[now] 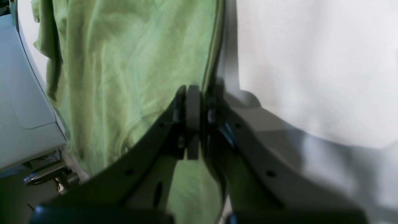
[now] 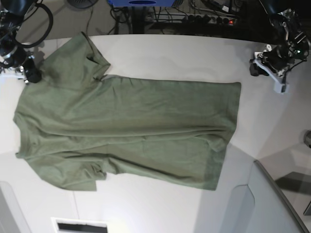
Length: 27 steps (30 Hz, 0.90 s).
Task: Layout the t-shirt on the table in an organized manner, then fold the t-shirt properly
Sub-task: 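Grasp the shirt's collar-side edge corners with both grippers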
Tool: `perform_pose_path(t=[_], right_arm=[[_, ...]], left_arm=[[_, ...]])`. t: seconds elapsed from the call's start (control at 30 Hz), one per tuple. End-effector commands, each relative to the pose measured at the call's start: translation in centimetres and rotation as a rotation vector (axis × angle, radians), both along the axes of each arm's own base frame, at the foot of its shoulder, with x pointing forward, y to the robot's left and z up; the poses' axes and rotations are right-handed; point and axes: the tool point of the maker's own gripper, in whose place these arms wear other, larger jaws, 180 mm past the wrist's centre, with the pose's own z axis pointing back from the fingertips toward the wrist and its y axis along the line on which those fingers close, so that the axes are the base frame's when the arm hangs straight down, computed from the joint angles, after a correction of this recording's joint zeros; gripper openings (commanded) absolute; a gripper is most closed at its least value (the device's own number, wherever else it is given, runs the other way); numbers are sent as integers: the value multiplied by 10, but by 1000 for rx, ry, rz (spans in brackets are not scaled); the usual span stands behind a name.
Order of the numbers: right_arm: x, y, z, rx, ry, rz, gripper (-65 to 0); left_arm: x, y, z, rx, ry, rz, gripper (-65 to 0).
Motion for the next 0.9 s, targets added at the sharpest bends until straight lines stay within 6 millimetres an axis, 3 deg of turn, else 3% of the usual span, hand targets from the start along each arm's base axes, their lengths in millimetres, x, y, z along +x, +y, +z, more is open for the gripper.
perform_pose_path(t=[0.0, 0.2, 0.33, 0.57, 0.87], right_arm=[[-5, 0, -5, -9, 54, 22, -650], [-4, 0, -5, -10, 52, 23, -650], [-4, 0, -5, -10, 52, 24, -650], [-4, 0, -4, -11, 51, 24, -650], [-4, -1, -4, -13, 52, 25, -650]], left_arm=[[11, -3, 8, -6, -41, -16, -383], [6, -28, -12, -82, -15, -1, -383], [14, -42, -17, -125, -88, 28, -383], [13, -54, -35, -191, -65, 66, -388], [15, -56, -37, -202, -66, 70, -395]])
